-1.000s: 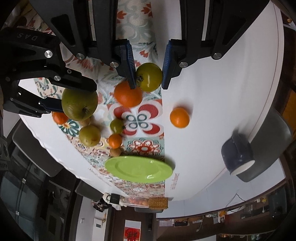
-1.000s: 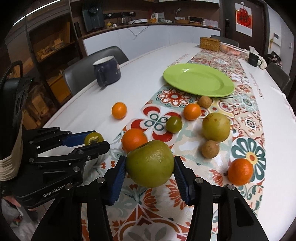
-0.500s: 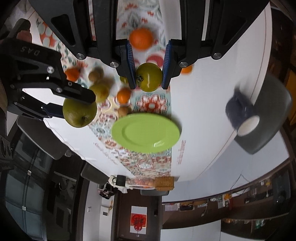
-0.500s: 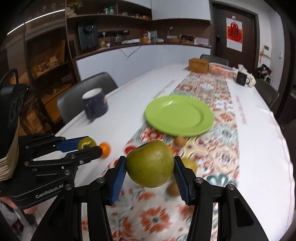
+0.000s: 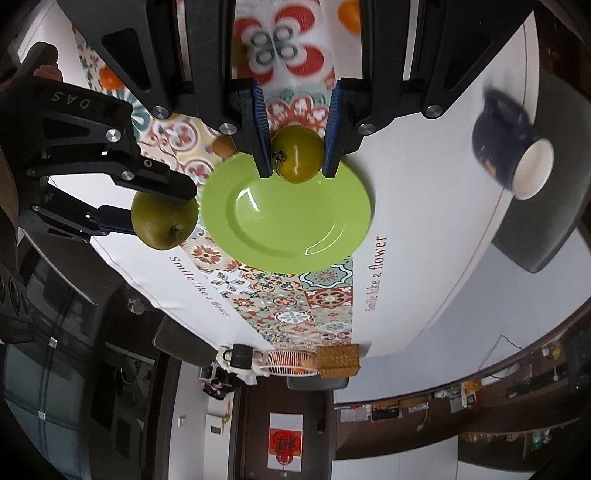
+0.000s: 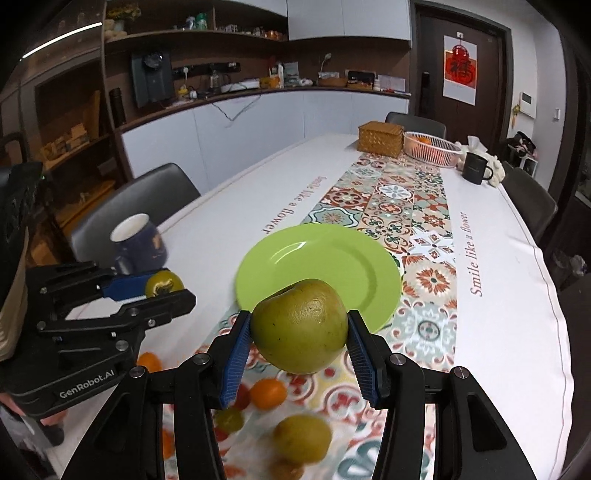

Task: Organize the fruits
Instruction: 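Carry both fruits onto the lime-green plate and open both tools, then move both open tools back toward the remaining fruits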

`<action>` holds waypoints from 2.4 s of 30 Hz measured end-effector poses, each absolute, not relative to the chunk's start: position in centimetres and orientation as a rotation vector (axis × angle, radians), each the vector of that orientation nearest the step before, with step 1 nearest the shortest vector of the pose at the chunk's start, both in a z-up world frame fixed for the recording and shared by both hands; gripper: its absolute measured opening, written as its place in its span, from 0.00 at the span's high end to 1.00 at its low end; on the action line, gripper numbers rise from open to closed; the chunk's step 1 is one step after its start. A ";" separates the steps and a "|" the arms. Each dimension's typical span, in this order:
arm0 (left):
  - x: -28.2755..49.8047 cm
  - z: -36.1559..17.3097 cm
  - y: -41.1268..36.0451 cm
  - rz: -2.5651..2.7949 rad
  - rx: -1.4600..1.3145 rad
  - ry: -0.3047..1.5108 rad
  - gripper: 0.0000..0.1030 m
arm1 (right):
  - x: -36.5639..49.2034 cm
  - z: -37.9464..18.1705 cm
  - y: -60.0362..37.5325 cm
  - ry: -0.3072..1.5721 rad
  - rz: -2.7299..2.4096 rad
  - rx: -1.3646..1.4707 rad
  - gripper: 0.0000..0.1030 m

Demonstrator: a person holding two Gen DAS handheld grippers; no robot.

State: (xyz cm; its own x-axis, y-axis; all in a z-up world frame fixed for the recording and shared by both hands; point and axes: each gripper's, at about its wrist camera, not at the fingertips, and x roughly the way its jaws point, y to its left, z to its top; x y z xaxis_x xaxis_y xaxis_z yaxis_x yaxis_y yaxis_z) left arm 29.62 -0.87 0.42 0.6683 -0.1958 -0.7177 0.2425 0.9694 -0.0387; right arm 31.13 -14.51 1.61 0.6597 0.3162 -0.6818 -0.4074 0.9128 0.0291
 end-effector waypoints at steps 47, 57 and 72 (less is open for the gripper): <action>25.1 1.8 -0.7 -0.131 0.063 0.803 0.21 | 27.9 2.4 -17.5 0.723 0.253 -0.114 0.27; 19.3 3.7 -1.0 -0.077 0.055 0.758 0.12 | 22.1 3.4 -19.0 0.696 0.201 -0.054 0.26; 15.1 -0.8 -1.7 -0.049 0.115 0.857 0.10 | 18.0 -0.8 -20.6 0.835 0.138 -0.016 0.26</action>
State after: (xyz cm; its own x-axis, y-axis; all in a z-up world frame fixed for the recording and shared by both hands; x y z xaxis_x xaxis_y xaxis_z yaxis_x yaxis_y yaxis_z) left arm 15.12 -1.66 -0.76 0.6543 0.0029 -0.7562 0.0898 0.9926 0.0814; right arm 18.02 -20.64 -0.80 0.6624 0.1161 -0.7401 -0.1288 0.9909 0.0401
